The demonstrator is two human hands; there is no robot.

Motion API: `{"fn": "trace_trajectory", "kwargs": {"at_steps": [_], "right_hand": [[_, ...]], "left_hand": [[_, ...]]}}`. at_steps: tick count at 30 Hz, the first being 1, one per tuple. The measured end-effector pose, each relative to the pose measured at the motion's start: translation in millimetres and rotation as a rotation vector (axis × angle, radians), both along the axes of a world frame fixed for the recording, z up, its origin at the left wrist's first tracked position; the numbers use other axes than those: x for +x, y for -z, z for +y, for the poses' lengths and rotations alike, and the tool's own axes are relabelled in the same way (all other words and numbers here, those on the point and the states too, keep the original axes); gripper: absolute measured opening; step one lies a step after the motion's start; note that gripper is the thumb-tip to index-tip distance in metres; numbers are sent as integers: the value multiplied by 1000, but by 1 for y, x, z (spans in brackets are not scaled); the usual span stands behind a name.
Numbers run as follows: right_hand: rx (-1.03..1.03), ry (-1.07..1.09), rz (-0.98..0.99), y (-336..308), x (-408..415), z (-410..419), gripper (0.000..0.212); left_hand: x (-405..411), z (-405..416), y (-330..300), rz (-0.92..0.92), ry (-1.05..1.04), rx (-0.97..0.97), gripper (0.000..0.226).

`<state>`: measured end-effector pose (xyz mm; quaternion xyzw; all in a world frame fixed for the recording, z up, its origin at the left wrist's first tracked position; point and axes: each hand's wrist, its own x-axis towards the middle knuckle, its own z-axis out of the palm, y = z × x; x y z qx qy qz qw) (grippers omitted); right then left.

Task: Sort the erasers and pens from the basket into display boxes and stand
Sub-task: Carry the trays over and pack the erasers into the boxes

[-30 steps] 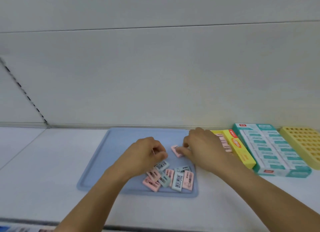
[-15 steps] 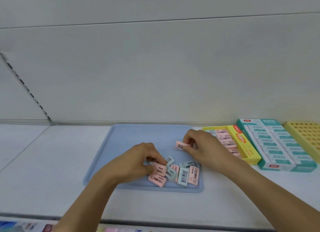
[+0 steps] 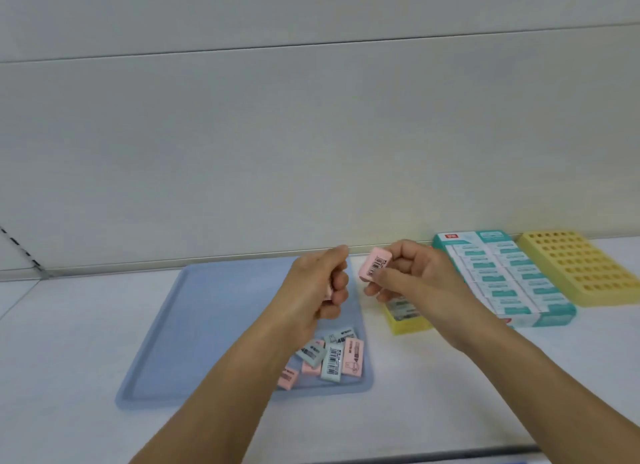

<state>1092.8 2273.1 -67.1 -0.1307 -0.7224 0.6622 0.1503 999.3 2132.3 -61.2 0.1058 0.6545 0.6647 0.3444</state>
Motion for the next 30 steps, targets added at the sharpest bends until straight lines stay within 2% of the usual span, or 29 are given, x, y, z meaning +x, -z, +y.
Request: {"fn": "trace_trajectory", "kwargs": {"at_steps": [3,6,9,11,13,17,20,24,26,30], "right_hand": [[134,2,77,-3,8,9,11],[170,23,129,-3,14,15,13],[214,29,102,-3,19,21,27],[224,18,60,-2,22,24,46],[215,59,41,-1,23,23,52],[365,234,68,2,23,22,24],[508,217,24,3,23,28,20],[710,152,-6,3,21,36,12],[693,168,2,1,19,40,11],[614,141,-105,-2,18,51,14]], "left_hand": [[3,15,1,26,113,-82,37],[5,22,0,-72,156,50,22],[11,29,5,-99,77,155,12],[16,33,11,-20,-9,161,9],[21,36,14,55,-80,148,5],[27,42,15,132,-125,132,3],[28,46,16,178,-109,100,4],[26,51,15,346,-56,46,2],[25,53,13,389,-18,30,2],[24,54,10,437,59,-25,7]]}}
